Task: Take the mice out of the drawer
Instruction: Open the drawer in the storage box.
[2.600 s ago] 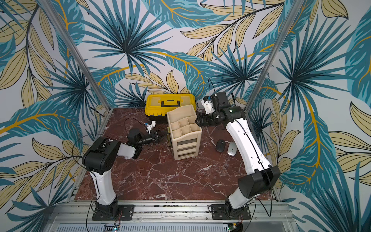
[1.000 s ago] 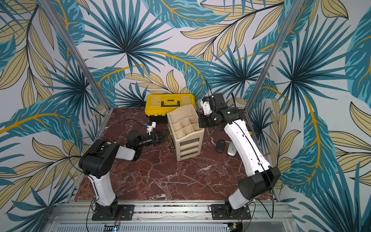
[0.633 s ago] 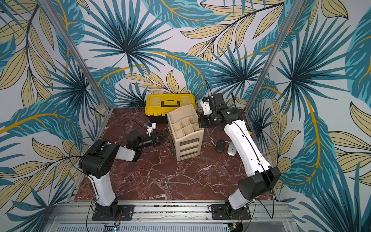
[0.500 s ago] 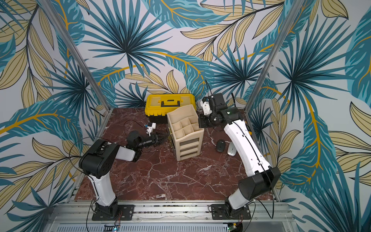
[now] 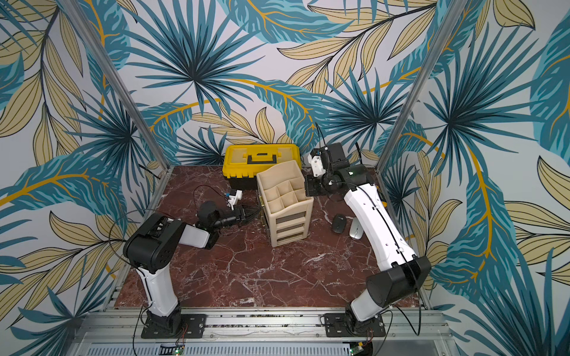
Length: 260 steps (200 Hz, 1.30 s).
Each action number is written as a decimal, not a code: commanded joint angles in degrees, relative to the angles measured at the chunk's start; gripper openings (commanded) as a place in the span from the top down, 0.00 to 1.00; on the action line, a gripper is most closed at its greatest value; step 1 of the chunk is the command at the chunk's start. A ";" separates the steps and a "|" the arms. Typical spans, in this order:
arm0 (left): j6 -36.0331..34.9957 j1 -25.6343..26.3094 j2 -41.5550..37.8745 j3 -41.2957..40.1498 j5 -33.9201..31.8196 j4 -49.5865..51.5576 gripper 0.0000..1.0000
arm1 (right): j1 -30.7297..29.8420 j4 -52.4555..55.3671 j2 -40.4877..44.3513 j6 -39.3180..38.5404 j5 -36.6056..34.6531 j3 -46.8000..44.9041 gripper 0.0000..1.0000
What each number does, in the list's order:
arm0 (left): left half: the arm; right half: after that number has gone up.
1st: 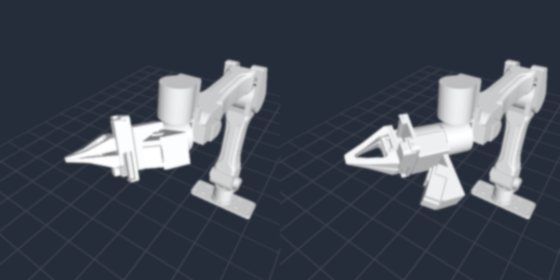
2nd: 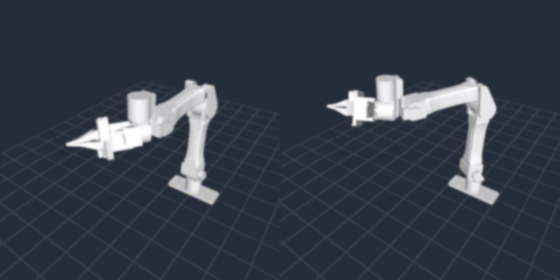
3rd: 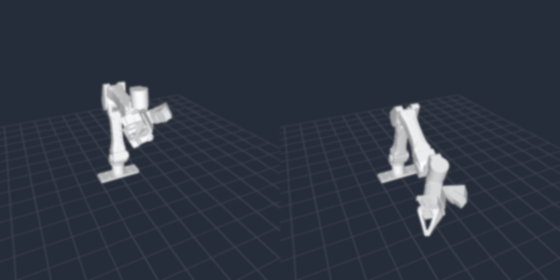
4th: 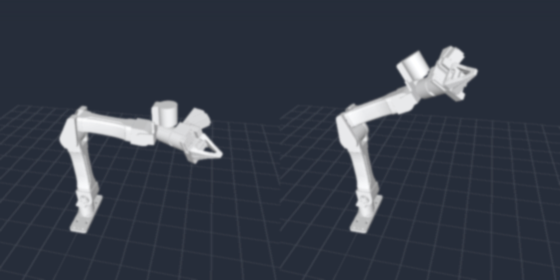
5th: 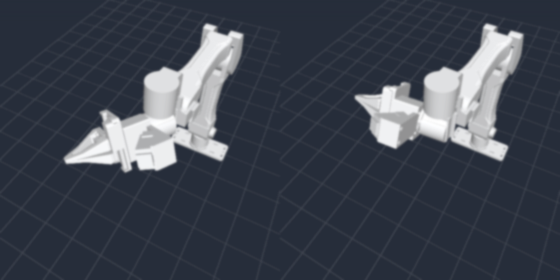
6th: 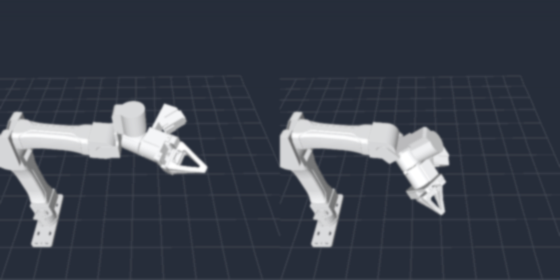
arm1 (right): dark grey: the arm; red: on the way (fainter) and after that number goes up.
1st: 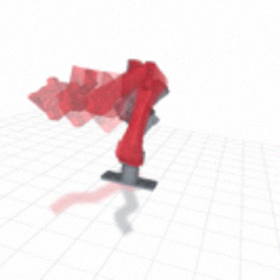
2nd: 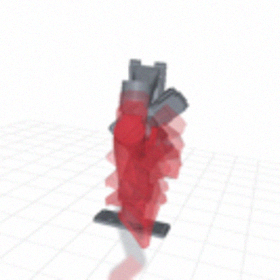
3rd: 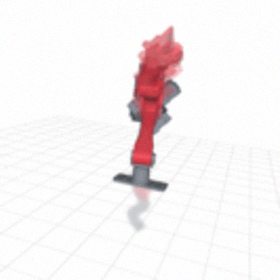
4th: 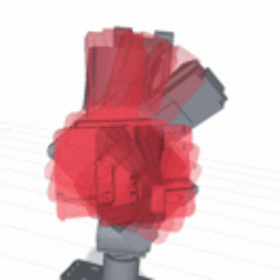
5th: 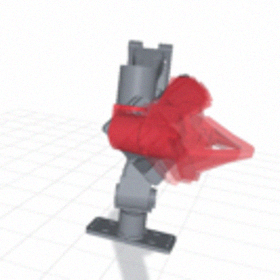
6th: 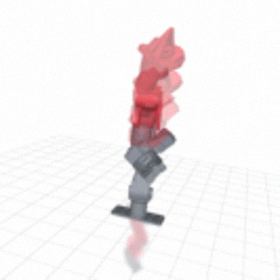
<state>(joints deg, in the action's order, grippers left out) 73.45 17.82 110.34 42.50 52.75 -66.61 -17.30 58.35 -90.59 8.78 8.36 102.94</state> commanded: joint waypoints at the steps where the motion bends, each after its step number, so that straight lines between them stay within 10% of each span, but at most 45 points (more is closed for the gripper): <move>1: -3.38 0.63 -1.33 1.38 -0.18 4.64 0.65 | -0.18 0.89 -0.47 0.92 -1.88 -1.07 1.00; 118: -7.81 1.84 -4.43 2.53 -0.83 13.23 1.00 | -0.35 0.46 -0.29 0.97 -1.91 -1.42 1.00; 260: -19.07 -2.41 -24.95 -6.62 -1.25 33.65 1.00 | -0.35 0.37 0.05 1.03 -5.01 -1.51 1.00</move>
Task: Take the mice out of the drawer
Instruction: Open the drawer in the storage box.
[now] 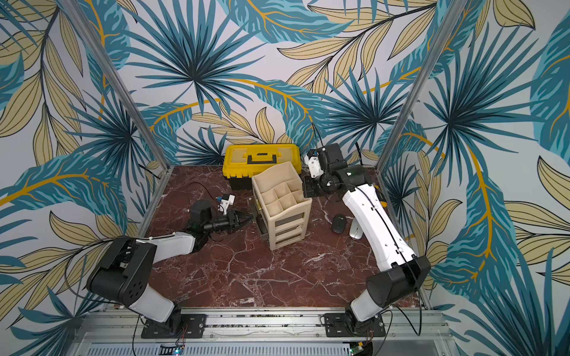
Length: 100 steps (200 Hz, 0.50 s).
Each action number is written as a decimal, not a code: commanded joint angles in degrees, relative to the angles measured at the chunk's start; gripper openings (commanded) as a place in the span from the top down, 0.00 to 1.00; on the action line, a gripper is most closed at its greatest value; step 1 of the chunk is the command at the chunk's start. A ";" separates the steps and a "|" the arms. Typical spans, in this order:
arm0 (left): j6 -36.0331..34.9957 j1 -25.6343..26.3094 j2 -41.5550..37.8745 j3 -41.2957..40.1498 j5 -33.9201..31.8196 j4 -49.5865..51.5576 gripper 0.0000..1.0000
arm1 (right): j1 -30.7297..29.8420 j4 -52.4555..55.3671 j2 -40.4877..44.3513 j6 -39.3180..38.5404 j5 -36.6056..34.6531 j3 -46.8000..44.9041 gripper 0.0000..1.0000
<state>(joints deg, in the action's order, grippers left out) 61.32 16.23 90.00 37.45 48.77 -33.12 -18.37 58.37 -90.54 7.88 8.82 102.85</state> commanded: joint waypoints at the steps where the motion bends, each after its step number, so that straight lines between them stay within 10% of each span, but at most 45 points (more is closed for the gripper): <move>1: -7.02 -0.83 -4.72 -1.62 2.77 0.29 1.00 | 0.71 0.35 0.01 1.95 -5.52 -1.42 1.00; 100: -15.43 -3.01 -13.81 -5.43 5.83 13.50 1.00 | 0.71 -0.16 1.00 1.99 -7.41 -0.44 1.00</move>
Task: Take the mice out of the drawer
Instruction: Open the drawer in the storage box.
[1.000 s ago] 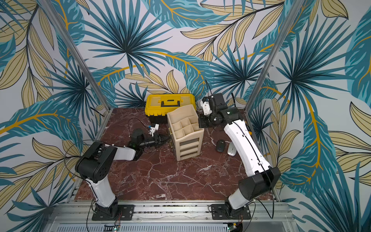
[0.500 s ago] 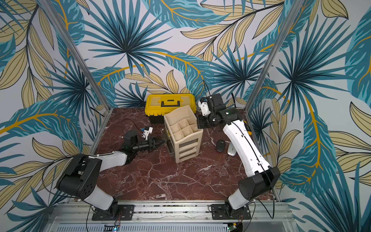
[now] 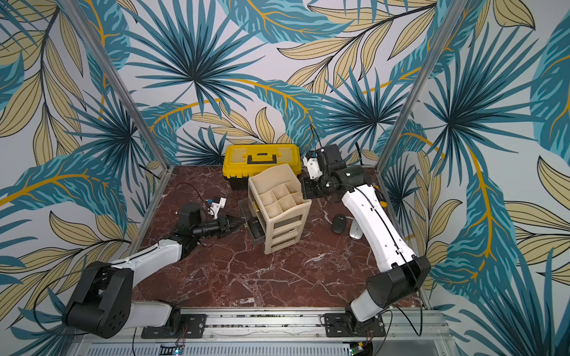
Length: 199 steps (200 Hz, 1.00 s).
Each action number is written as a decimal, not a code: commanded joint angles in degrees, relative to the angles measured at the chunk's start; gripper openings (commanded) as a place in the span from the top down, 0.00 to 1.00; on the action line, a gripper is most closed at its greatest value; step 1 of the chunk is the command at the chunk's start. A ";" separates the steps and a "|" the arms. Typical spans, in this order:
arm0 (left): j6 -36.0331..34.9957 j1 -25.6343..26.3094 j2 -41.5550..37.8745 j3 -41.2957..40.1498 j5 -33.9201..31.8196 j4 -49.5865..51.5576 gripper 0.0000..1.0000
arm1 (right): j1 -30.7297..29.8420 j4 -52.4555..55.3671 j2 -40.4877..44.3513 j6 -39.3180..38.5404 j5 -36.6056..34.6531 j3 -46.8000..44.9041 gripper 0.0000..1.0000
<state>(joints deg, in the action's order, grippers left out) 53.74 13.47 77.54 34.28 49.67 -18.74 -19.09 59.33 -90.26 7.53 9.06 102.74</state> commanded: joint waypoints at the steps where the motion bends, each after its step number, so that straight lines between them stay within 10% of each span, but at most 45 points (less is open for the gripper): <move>1: -7.76 -0.23 -1.30 -2.26 4.97 -1.05 1.00 | 1.47 -1.14 0.71 2.28 -7.61 -0.25 1.00; 199: -6.72 -0.91 0.82 -4.38 8.08 -8.15 1.00 | 0.47 0.87 -1.32 -0.69 -13.04 8.47 1.00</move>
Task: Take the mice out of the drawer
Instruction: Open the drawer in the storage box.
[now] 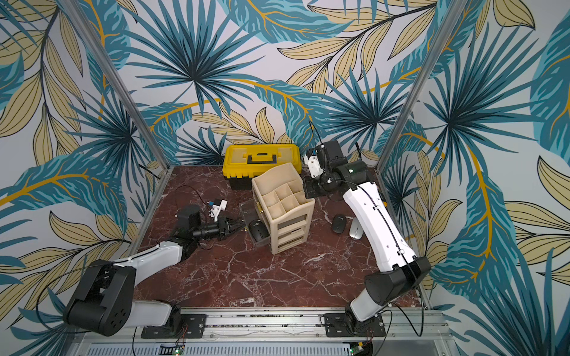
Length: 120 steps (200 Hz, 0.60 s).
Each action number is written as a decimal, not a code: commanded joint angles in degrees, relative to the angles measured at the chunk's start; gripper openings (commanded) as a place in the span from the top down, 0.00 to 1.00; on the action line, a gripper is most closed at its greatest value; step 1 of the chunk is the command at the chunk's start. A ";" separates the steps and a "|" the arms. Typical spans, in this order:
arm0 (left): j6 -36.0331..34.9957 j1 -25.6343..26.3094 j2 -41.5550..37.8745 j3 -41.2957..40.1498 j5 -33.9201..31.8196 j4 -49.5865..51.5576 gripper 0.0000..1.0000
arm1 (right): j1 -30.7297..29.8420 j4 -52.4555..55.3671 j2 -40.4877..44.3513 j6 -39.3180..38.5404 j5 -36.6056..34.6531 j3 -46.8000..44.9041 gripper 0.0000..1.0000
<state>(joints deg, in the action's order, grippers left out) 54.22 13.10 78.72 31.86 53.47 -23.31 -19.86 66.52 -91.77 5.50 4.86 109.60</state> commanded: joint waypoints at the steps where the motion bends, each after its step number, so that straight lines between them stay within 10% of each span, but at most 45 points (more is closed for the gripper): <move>1: -7.20 -0.58 -0.34 -1.92 4.36 -3.58 1.00 | 1.23 -6.32 0.18 1.35 -8.96 1.59 1.00; 120: -5.22 -6.16 -0.88 -7.42 5.93 -10.37 1.00 | 1.27 -9.51 1.83 0.74 -11.13 -4.53 1.00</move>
<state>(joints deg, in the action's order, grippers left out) 53.25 7.73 78.70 25.96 56.60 -29.39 -19.90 63.40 -91.59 3.99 0.19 106.65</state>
